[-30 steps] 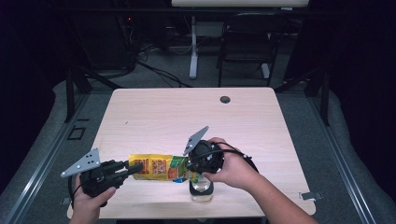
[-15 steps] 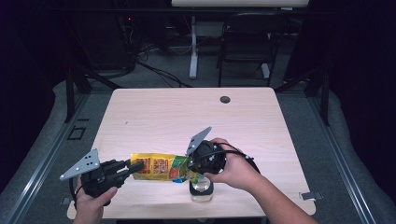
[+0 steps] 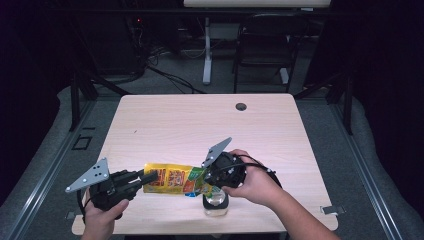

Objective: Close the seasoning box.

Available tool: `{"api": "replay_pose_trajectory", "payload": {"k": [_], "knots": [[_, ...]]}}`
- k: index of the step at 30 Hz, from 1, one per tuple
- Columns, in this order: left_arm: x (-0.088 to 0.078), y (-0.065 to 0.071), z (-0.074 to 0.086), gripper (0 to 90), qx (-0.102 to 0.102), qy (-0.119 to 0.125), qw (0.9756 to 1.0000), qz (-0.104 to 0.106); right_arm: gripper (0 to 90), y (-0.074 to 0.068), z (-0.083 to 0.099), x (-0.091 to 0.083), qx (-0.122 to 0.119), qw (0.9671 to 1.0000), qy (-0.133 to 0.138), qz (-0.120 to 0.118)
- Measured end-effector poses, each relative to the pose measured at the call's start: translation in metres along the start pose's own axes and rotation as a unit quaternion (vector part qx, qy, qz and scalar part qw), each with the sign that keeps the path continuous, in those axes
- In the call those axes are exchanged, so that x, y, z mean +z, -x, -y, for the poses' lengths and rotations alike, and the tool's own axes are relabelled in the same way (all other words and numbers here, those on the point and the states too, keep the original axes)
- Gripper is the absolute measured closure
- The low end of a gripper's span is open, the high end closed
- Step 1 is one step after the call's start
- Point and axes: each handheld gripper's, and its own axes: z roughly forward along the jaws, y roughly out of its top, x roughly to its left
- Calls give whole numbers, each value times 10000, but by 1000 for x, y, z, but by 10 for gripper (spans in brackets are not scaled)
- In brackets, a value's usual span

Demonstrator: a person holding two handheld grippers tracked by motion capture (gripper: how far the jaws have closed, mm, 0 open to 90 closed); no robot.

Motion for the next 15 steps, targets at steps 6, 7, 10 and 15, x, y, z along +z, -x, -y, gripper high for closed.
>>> {"api": "replay_pose_trajectory", "payload": {"k": [6, 7, 10, 15], "knots": [[4, 3, -4, 798, 58, -4, 10000, 6, 882, 1, 5, 0, -6, 10000, -6, 18], [5, 3, -4, 799, 67, 12, 10000, 17, 881, 1, 6, -1, -19, 10000, -12, 12], [7, 5, -6, 800, 89, 5, 9999, 49, 877, 2, 9, -1, 43, 10000, 32, 18], [10, 7, -10, 800, 109, 27, 9999, 76, 875, 3, 12, -2, 74, 10000, 45, 29]]}}
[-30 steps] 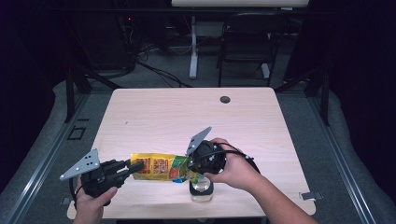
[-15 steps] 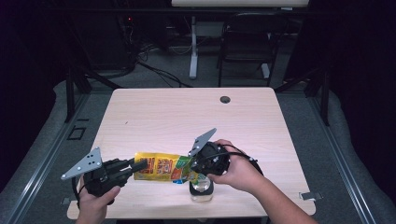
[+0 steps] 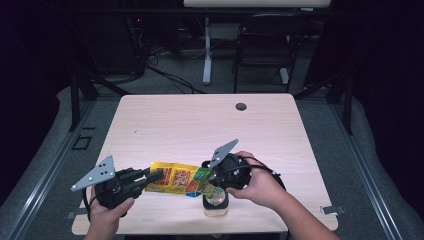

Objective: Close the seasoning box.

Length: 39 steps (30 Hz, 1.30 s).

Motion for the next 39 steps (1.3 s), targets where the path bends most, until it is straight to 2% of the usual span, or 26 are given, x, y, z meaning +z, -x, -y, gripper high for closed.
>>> {"api": "replay_pose_trajectory", "payload": {"k": [26, 39], "knots": [[9, 4, -6, 799, 48, 37, 9999, 99, 868, 3, 7, -2, 60, 10000, -25, 7], [16, 9, -12, 799, 104, 42, 9998, 157, 862, 4, 15, -2, 183, 9998, 54, 11]]}}
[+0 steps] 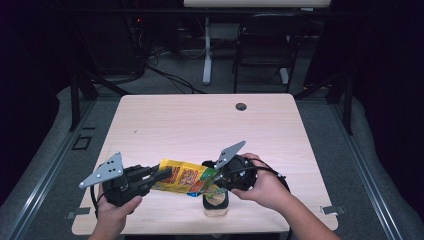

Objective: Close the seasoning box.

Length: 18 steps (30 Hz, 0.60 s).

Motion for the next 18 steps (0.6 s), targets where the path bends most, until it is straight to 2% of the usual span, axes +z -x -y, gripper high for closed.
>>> {"api": "replay_pose_trajectory", "payload": {"k": [7, 18], "knots": [[3, 1, -2, 799, 44, -21, 10000, -13, 859, 1, 2, -1, 7, 10000, -25, -9], [11, 5, -7, 798, 90, -13, 9999, 95, 859, 2, 6, -1, 18, 10000, -66, 8]]}}
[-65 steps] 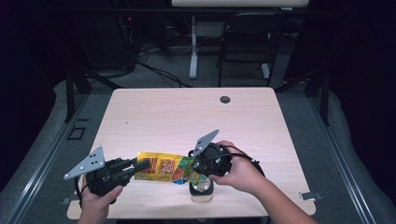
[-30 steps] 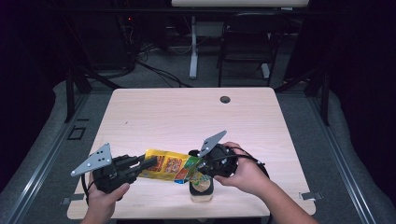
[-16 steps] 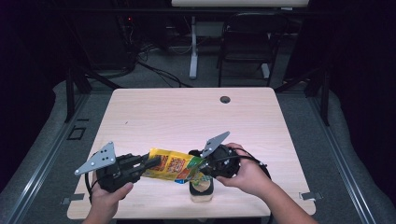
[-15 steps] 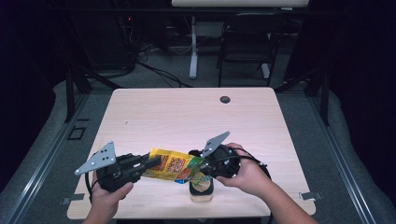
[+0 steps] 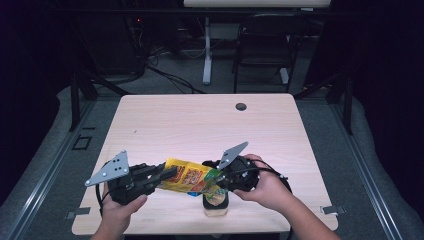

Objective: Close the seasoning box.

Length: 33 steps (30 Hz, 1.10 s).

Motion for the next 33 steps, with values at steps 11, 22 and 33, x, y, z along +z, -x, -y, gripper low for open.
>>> {"api": "replay_pose_trajectory", "payload": {"k": [11, 22, 33], "knots": [[8, 3, -3, 798, 39, -13, 10000, 86, 860, 2, 6, -3, 62, 10000, 25, 3], [14, 6, -3, 795, 43, -17, 9999, 156, 863, 1, 13, -7, 73, 10000, -15, 1], [13, 6, -3, 775, 55, -50, 9999, 72, 834, 0, 16, -9, 68, 9999, 82, 6]]}}
